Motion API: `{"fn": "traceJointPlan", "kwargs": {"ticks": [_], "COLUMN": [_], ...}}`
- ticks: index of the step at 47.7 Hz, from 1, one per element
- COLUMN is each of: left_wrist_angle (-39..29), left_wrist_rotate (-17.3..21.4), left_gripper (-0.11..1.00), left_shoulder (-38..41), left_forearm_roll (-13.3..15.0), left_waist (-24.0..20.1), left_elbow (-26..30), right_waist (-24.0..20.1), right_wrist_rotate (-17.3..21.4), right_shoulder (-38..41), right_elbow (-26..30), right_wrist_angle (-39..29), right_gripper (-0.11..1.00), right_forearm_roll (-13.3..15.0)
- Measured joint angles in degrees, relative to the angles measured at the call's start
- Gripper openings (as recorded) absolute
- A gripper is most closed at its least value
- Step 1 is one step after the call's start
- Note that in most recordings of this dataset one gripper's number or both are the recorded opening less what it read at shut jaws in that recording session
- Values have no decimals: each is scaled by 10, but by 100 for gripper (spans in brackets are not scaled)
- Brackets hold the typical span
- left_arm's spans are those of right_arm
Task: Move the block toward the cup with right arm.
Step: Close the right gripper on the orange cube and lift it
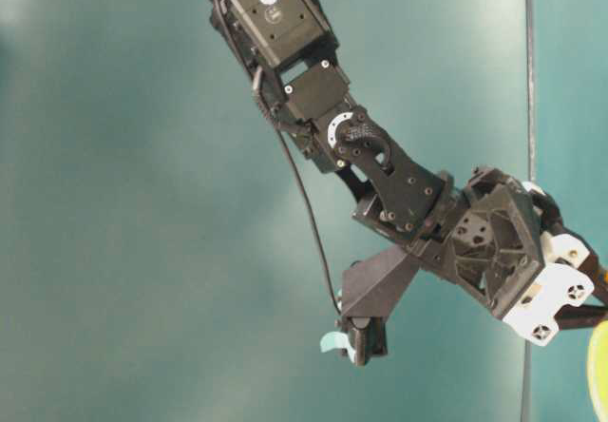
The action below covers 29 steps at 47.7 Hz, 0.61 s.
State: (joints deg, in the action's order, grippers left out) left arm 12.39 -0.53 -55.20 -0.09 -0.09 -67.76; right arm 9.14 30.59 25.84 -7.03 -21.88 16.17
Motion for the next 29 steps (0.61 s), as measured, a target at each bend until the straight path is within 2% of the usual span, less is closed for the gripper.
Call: {"fn": "traceJointPlan", "kwargs": {"ticks": [4,22,24,29], "left_wrist_angle": [-1,-1,-1,-2], "left_wrist_rotate": [0,0,0,0], "left_gripper": [0,0,0,0], "left_shoulder": [0,0,0,0], "left_forearm_roll": [0,0,0,-1], "left_waist": [0,0,0,0], "left_elbow": [0,0,0,0], "right_waist": [0,-1,-1,0], "right_wrist_rotate": [0,0,0,0], "right_shoulder": [0,0,0,0], "right_elbow": [0,0,-1,0], "right_wrist_angle": [1,2,4,7], "right_gripper": [40,40,42,53], "right_forearm_roll": [0,-1,-1,-1]}}
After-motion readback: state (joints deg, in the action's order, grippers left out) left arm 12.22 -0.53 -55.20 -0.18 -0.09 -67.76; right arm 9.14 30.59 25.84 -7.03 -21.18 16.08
